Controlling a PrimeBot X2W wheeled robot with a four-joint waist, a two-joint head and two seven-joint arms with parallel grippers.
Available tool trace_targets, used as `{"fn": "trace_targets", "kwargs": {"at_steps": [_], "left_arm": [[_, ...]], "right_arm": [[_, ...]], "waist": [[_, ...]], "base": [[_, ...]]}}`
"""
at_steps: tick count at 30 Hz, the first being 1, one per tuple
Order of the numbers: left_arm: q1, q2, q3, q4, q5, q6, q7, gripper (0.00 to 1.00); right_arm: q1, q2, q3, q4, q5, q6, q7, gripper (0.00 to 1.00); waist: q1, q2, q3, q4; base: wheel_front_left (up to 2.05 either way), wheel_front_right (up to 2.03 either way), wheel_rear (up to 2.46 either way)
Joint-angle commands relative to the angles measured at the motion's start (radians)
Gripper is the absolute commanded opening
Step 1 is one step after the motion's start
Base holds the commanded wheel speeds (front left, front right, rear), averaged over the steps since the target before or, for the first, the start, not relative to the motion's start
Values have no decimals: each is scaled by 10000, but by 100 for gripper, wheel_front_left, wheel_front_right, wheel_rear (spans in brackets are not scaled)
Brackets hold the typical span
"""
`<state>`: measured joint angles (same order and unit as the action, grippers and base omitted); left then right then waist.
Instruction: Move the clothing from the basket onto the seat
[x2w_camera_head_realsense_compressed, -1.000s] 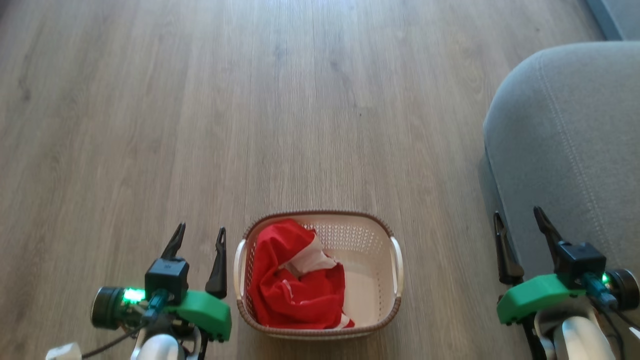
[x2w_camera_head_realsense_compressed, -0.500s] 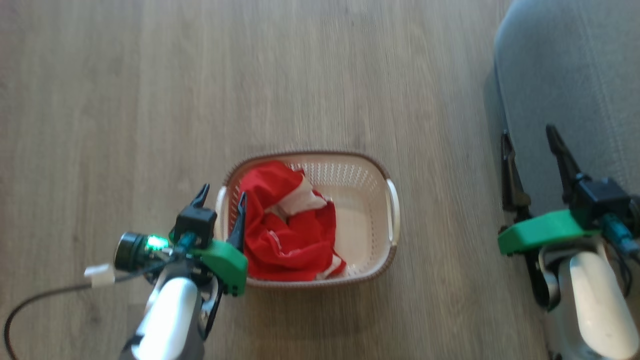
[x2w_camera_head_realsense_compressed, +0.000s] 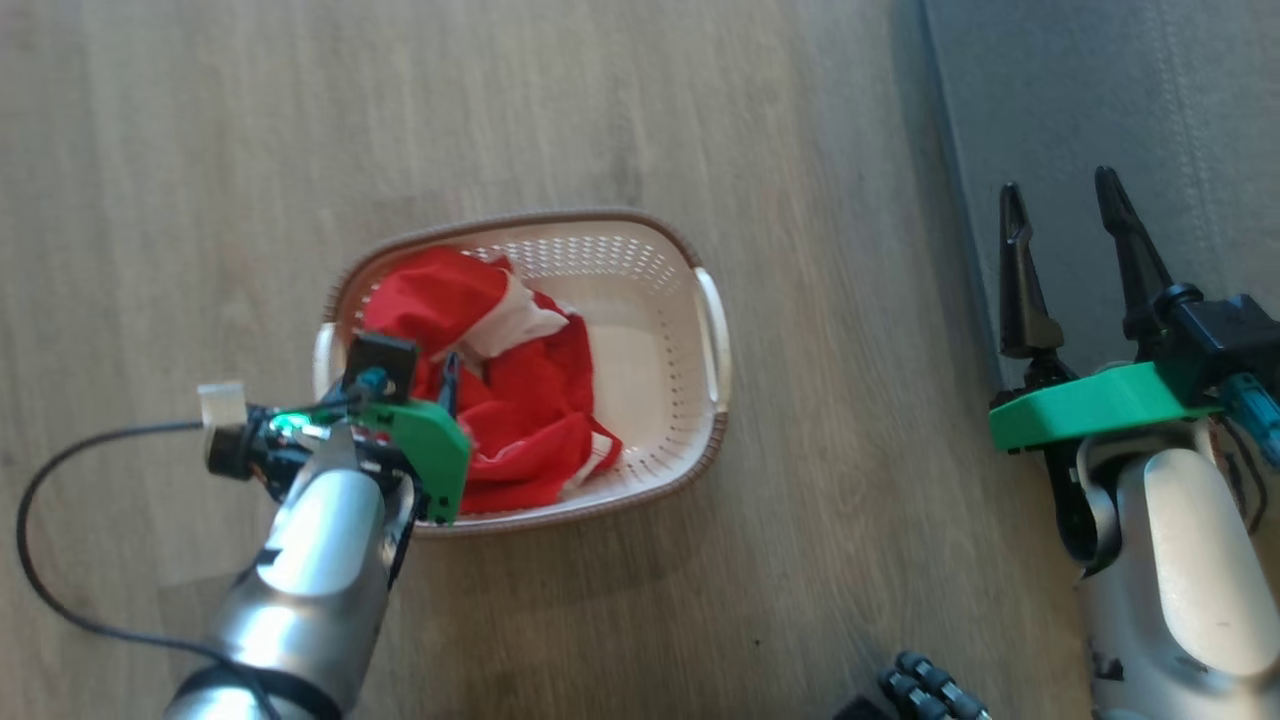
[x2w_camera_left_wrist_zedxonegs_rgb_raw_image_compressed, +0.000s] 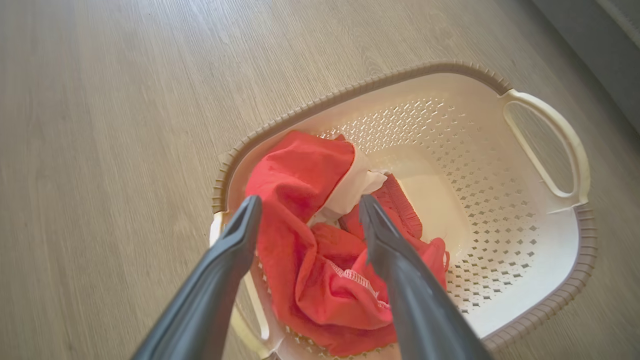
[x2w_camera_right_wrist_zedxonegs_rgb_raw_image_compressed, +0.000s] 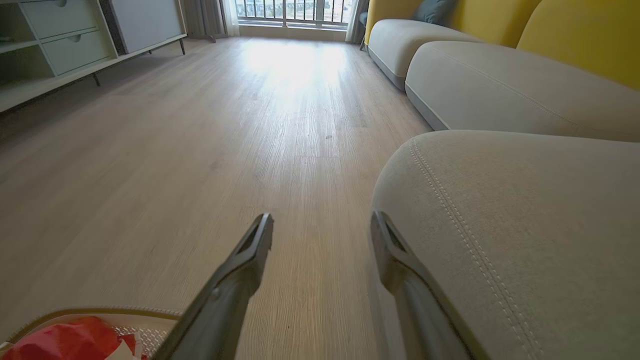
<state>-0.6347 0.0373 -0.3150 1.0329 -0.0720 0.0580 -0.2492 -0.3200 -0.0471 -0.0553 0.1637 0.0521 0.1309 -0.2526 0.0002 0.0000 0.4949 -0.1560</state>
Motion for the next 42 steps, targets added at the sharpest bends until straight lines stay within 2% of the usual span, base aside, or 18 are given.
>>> {"fn": "trace_targets", "kwargs": {"at_steps": [1, 9, 16, 38, 39, 40, 42], "left_arm": [[-429, 186, 286, 242, -66, 134, -126, 100], [-1322, 749, 469, 1637, -195, 376, -126, 100], [-1545, 1171, 501, 2157, -257, 542, -126, 100], [-2251, 1839, 326, 2540, -453, 879, 24, 100], [-2248, 1844, 328, 2546, -485, 854, 100, 47], [-2238, 1844, 314, 2550, -501, 827, 150, 0], [-2182, 1821, 250, 2558, -506, 741, 228, 0]], "right_arm": [[-190, -32, 202, -392, 107, -2, -92, 100], [-240, -32, 296, -503, 320, -2, -92, 100], [-189, -32, 373, -540, 442, -2, -92, 100], [-383, -32, 656, -825, 648, -2, -92, 100], [-387, -32, 661, -828, 656, -2, -92, 100], [-390, -32, 665, -826, 661, -2, -92, 100], [-376, -32, 659, -789, 658, -2, -92, 100]], "waist": [[-2, 0, 437, -455], [-2, 0, 1008, -1083], [-2, 0, 1225, -1316], [-2, 0, 2226, -1657], [-2, 0, 2242, -1664], [-2, 0, 2245, -1667], [-2, 0, 2170, -1646]], "base": [[0, 0, 0], [0, 0, 0], [0, 0, 0], [0, 0, 0], [0, 0, 0], [0, 0, 0], [0, 0, 0]]}}
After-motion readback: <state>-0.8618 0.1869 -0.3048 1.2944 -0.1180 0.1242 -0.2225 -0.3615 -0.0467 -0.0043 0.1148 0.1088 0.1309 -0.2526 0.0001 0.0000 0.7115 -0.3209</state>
